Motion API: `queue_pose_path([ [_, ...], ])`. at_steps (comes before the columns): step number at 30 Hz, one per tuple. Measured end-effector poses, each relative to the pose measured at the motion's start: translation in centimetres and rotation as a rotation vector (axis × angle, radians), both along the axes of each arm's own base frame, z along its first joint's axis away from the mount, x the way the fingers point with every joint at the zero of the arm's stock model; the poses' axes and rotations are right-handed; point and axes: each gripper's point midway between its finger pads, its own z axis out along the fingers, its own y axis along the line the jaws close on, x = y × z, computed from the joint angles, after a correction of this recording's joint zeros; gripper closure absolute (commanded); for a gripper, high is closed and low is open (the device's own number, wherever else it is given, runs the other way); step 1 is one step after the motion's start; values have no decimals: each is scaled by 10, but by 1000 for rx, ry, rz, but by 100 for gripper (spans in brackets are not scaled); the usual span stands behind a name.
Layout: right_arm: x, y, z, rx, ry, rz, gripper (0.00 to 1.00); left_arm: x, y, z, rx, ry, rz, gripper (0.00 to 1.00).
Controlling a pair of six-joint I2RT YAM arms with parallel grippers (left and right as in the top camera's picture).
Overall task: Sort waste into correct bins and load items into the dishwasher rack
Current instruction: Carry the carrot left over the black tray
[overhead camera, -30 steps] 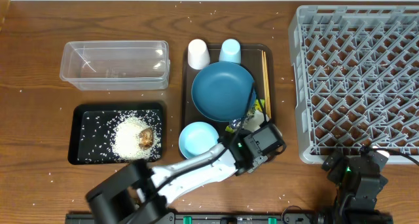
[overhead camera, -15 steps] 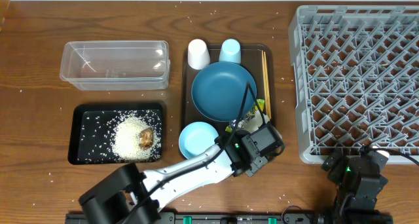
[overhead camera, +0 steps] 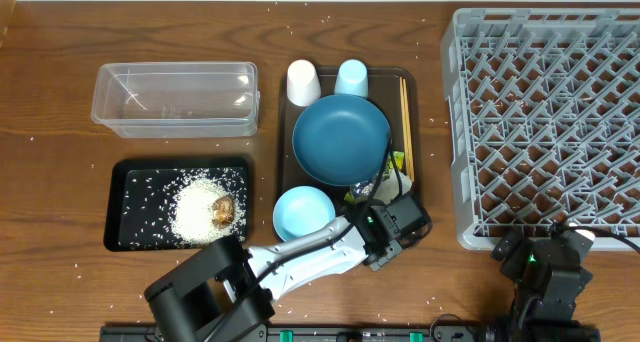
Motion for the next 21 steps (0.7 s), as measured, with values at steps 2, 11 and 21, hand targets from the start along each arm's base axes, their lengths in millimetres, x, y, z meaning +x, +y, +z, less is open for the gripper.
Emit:
queue_pose_path([
  [2, 0, 0, 0, 0, -1, 0, 1, 0, 0, 0, 1, -1, 0, 57],
  [11, 0, 0, 0, 0, -1, 0, 1, 0, 0, -1, 2, -2, 0, 57],
  [21, 0, 0, 0, 0, -1, 0, 1, 3, -5, -1, -17, -12, -4, 57],
])
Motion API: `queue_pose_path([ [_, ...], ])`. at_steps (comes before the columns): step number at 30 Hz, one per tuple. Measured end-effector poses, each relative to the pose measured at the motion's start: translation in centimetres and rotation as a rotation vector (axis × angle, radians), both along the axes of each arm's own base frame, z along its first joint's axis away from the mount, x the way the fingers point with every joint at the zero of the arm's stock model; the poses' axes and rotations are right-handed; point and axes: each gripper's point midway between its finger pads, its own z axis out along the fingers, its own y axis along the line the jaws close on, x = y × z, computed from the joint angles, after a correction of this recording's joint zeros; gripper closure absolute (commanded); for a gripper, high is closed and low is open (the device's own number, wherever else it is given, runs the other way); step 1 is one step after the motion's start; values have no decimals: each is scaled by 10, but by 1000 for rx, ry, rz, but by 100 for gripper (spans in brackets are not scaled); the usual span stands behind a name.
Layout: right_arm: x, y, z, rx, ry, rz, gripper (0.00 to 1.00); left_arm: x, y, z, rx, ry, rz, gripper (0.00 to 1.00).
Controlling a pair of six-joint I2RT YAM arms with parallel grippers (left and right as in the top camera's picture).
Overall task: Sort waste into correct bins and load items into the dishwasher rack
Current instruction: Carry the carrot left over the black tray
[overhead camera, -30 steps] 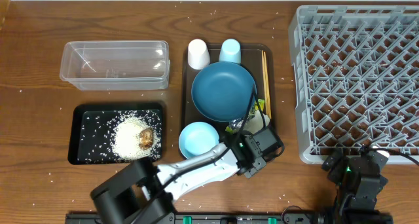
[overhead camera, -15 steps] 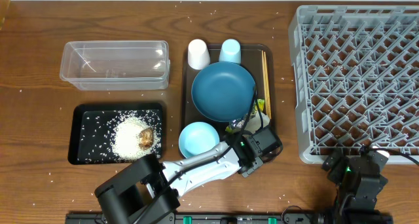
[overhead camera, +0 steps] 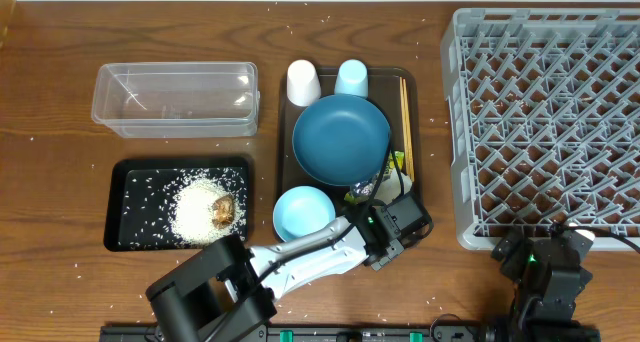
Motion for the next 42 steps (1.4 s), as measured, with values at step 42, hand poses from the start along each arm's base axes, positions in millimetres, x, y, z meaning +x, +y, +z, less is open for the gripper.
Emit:
queue_pose_path([
  [42, 0, 0, 0, 0, 0, 0, 1, -1, -1, 37, -87, -23, 25, 75],
])
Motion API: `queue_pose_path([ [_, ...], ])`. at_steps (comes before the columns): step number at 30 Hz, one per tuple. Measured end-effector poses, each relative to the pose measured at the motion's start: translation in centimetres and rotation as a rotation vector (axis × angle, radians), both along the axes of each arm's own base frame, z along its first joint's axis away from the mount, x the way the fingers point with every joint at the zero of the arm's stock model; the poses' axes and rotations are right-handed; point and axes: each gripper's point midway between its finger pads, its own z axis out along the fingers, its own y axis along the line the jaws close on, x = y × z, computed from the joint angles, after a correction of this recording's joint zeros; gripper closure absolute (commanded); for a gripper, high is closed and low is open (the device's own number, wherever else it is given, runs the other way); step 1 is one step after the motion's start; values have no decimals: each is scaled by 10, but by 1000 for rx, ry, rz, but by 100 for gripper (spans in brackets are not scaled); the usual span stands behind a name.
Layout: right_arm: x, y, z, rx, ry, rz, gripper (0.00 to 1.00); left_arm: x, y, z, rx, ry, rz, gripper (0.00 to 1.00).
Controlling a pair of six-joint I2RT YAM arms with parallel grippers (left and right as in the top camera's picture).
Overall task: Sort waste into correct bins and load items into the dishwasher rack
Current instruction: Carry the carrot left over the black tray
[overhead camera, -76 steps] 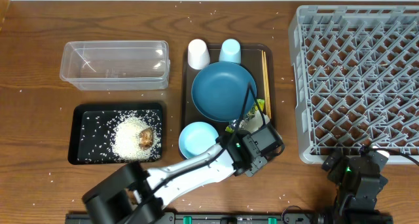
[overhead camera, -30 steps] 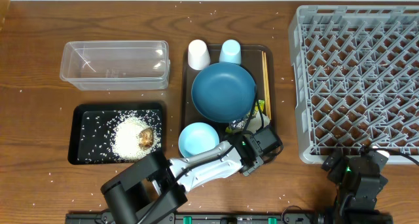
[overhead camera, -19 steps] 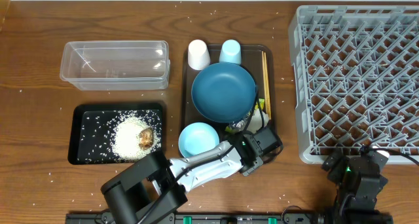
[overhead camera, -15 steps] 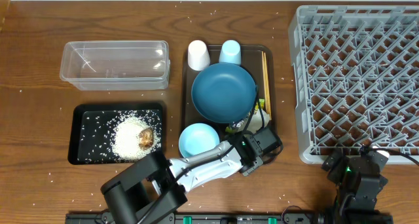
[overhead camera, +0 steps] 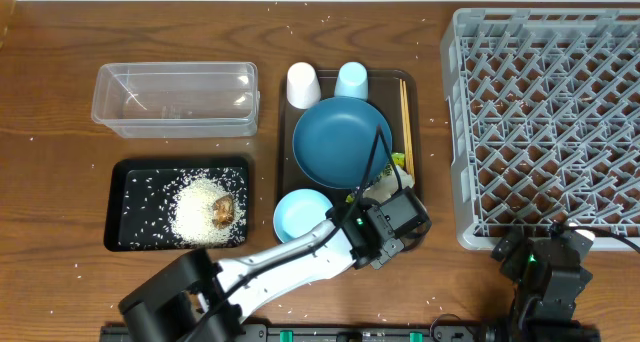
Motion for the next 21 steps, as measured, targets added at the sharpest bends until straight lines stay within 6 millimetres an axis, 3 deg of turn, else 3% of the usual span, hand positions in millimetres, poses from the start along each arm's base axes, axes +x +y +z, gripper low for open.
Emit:
queue_pose_path([
  [7, 0, 0, 0, 0, 0, 0, 1, -7, -6, 21, -78, 21, -1, 75],
  [12, 0, 0, 0, 0, 0, 0, 1, -4, -7, 56, -175, -13, 31, 76],
  [13, 0, 0, 0, 0, 0, 0, 1, -2, -5, 65, -199, -22, 51, 81],
  [18, 0, 0, 0, 0, 0, 0, 1, 31, 31, 106, -301, -61, 253, 81],
  [21, 0, 0, 0, 0, 0, 0, 1, 57, 70, 120, -326, -82, 419, 81],
])
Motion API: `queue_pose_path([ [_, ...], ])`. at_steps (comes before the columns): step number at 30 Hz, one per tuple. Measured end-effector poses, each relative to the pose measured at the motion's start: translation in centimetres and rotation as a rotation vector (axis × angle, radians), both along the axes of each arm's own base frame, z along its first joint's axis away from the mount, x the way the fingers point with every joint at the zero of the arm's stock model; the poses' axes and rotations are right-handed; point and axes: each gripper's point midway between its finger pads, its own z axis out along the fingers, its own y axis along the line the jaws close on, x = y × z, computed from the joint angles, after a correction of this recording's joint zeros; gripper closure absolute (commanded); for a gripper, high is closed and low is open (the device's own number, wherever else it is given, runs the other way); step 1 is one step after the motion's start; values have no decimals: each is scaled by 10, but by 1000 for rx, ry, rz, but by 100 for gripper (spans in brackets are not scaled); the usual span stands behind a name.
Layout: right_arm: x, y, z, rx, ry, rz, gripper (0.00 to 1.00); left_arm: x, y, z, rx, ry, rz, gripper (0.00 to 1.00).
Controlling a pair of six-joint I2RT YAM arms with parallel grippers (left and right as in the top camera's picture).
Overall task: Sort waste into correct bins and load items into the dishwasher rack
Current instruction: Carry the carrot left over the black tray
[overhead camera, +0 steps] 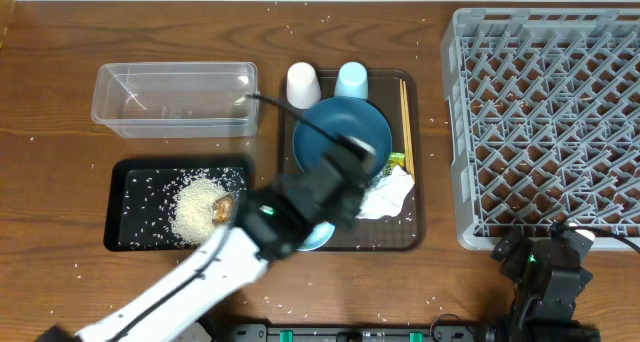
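Only the overhead view is given. My left arm rises blurred from the lower left, and its gripper [345, 154] hangs over the dark blue plate [335, 122]; its jaws are too blurred to read. A crumpled white wrapper [386, 195] with a green scrap [398, 163] lies on the brown tray [418, 217], right of the arm. A white cup [303, 82], a light blue cup [351, 79] and chopsticks [405, 102] are on the tray too. The light blue bowl [318, 239] is mostly hidden under the arm. My right gripper [545, 257] rests by the table's front edge.
The grey dishwasher rack [545, 122] fills the right side. A clear plastic bin [175, 99] stands at the back left. In front of it a black tray [130, 227] holds spilled rice and a brown food scrap [222, 209]. Rice grains dot the table.
My left arm has lifted and swung left, from low over the white wrapper at the tray's front right to high over the dark blue plate. The wrapper now lies uncovered on the tray.
At the two oldest moments my left gripper lay low at the tray's front right corner, beside the light blue bowl. It then sat slightly farther back on the white wrapper. Now it is raised over the plate, with the wrapper on the tray. The right arm stayed still.
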Motion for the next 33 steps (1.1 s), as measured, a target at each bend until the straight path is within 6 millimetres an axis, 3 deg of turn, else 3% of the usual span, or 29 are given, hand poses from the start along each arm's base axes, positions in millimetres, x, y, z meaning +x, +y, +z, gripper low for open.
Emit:
queue_pose_path([
  [6, 0, 0, 0, 0, 0, 0, 1, 31, 88, 1, 1, 74, 343, 81],
  [11, 0, 0, 0, 0, 0, 0, 1, 38, 160, -12, 9, 177, 637, 81],
  [17, 0, 0, 0, 0, 0, 0, 1, 43, 226, -17, -34, 217, 919, 81],
  [25, 0, 0, 0, 0, 0, 0, 1, 22, 280, -48, -104, 319, 1256, 81],
  [33, 0, 0, 0, 0, 0, 0, 1, 12, 303, -74, -176, 353, 1454, 81],
])
